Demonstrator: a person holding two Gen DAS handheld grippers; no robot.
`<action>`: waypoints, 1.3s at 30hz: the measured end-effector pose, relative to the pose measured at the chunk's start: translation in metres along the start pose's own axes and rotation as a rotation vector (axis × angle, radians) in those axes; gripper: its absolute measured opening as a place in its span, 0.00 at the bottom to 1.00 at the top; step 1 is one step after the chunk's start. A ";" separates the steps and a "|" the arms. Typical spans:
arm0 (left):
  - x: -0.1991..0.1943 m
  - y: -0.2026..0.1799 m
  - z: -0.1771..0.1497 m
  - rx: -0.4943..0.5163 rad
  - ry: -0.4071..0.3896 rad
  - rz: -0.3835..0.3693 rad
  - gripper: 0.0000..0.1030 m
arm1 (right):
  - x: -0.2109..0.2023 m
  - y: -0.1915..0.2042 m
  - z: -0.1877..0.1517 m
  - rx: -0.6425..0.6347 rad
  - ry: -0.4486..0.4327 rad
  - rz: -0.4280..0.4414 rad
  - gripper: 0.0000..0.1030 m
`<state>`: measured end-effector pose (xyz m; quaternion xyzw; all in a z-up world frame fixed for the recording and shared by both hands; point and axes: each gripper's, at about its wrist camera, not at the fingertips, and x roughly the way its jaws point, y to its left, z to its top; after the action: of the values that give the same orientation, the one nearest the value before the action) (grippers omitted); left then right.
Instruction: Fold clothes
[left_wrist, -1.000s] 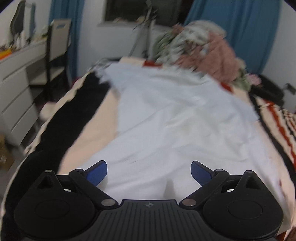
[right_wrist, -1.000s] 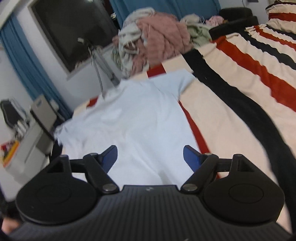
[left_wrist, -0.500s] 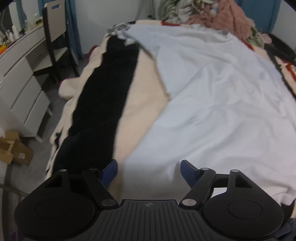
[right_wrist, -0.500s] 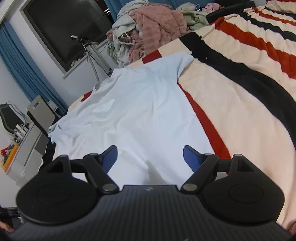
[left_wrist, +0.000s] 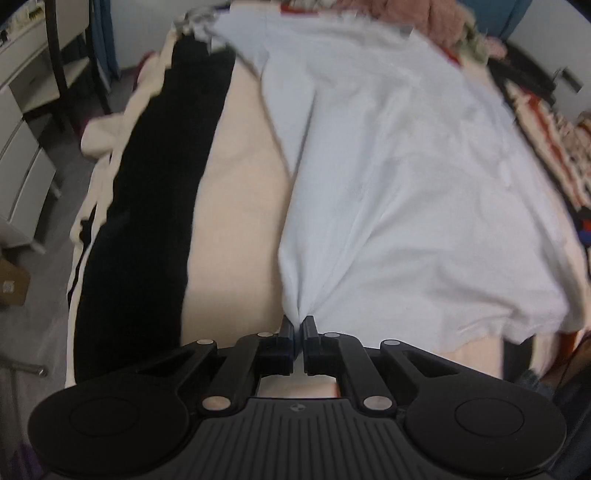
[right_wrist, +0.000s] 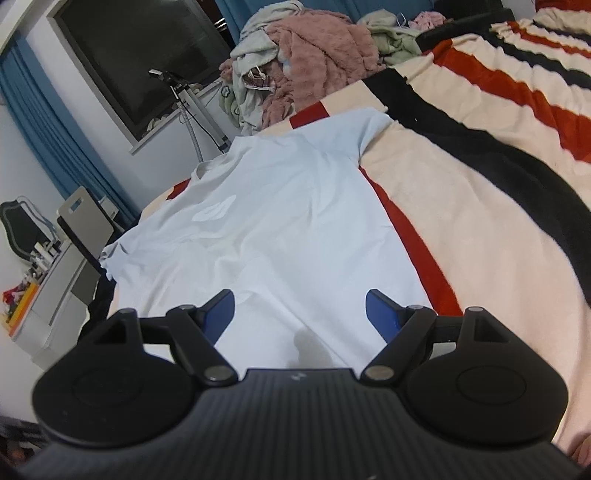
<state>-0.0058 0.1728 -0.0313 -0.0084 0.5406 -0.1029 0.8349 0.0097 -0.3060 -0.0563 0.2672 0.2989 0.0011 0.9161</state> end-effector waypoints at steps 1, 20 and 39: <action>-0.004 0.001 0.001 -0.010 -0.021 0.003 0.14 | -0.001 0.002 0.001 -0.011 -0.003 0.002 0.78; 0.132 0.093 0.257 -0.525 -0.539 -0.087 0.39 | 0.125 0.027 0.011 -0.150 0.011 0.015 0.77; 0.134 0.074 0.195 -0.619 -0.633 -0.131 0.40 | 0.134 0.035 0.004 -0.176 -0.004 0.051 0.78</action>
<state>0.2360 0.2022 -0.0805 -0.3229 0.2622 0.0188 0.9092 0.1275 -0.2563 -0.1096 0.1931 0.2889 0.0500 0.9363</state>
